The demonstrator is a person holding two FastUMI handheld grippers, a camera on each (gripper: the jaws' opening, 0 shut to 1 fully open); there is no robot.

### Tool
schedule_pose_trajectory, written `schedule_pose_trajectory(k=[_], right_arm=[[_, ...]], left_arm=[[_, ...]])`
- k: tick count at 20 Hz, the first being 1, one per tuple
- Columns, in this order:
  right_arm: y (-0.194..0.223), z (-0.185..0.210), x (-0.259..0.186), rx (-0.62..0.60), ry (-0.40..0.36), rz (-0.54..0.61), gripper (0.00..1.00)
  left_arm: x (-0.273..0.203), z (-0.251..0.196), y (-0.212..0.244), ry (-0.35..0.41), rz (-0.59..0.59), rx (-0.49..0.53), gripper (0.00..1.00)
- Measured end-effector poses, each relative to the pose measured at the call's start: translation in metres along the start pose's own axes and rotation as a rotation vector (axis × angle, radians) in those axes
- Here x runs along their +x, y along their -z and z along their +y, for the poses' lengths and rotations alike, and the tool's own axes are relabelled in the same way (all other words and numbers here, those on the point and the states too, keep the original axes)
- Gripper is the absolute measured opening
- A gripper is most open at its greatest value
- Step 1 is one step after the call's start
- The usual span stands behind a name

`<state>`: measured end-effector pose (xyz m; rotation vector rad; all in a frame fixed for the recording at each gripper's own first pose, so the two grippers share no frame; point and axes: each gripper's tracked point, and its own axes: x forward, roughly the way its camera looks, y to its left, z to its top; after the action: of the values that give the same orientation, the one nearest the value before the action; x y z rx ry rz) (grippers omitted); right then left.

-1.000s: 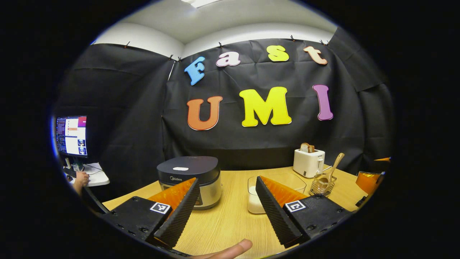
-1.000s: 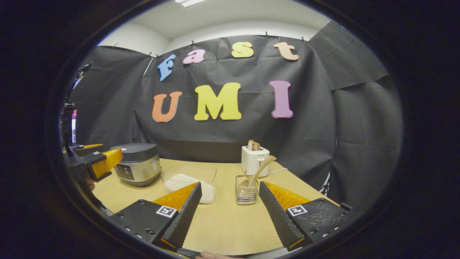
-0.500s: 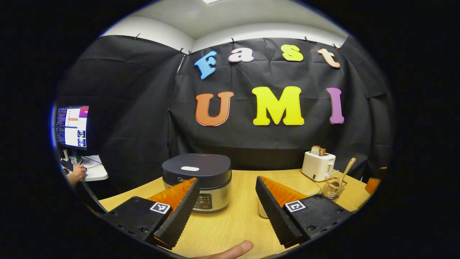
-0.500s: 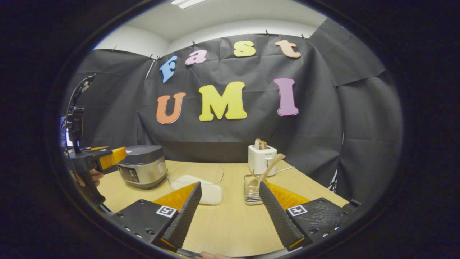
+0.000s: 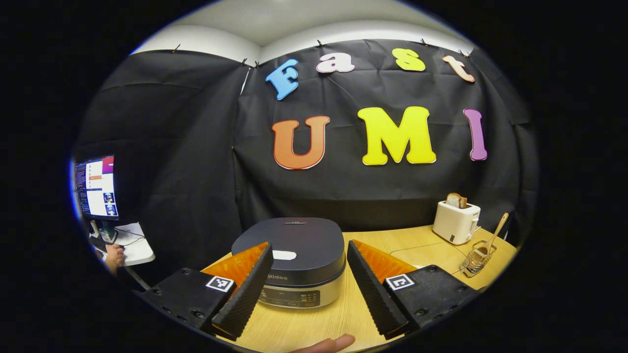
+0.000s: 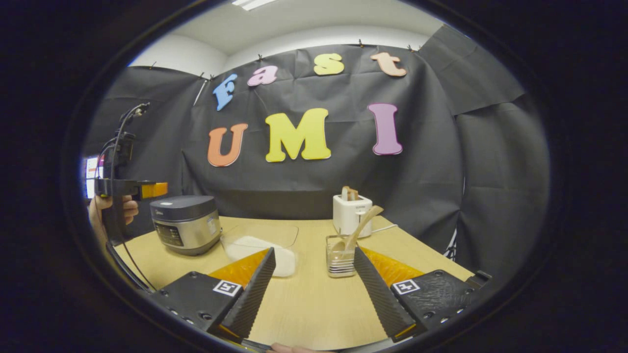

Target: Close the left gripper, press the button to open the rice cooker; take a wooden spoon from the chopstick holder with the right hand, scoop a spoonful of rice and pour it into the rice cooker, then put the wooden spoon back into the chopstick holder.

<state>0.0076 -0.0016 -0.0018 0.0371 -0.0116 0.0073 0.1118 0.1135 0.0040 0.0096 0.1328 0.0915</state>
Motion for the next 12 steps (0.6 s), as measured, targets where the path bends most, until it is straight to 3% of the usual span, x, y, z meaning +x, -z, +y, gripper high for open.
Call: schedule_pose_trajectory(k=[1, 2, 3, 5, 6, 8, 10, 12], right_arm=[[0.002, 0.0, 0.001, 0.0, -0.003, 0.004, 0.92], [0.006, 0.002, 0.004, -0.011, -0.006, 0.01, 0.92], [0.006, 0.001, 0.006, -0.019, -0.003, 0.01, 0.95], [0.005, 0.002, 0.008, -0.022, -0.002, 0.002, 0.92], [0.007, 0.006, 0.01, -0.019, -0.009, 0.002, 0.92], [0.011, 0.017, 0.015, -0.008, -0.033, 0.005, 0.92], [0.015, 0.025, 0.018, -0.008, -0.055, 0.011, 0.95], [0.018, 0.029, 0.02, -0.02, -0.066, 0.011, 0.92]], left_arm=[[0.006, 0.004, 0.002, 0.004, 0.014, 0.004, 0.94], [0.017, 0.012, 0.009, -0.001, 0.047, 0.012, 0.82], [0.022, 0.016, 0.011, 0.0, 0.063, 0.014, 0.79], [0.031, 0.021, 0.014, 0.017, 0.091, 0.006, 0.66], [0.033, 0.024, 0.015, 0.021, 0.101, 0.0, 0.52], [0.039, 0.031, 0.017, 0.023, 0.126, -0.007, 0.4], [0.042, 0.041, 0.018, 0.009, 0.148, -0.01, 0.18], [0.047, 0.046, 0.02, 0.0, 0.169, -0.021, 0.06]])
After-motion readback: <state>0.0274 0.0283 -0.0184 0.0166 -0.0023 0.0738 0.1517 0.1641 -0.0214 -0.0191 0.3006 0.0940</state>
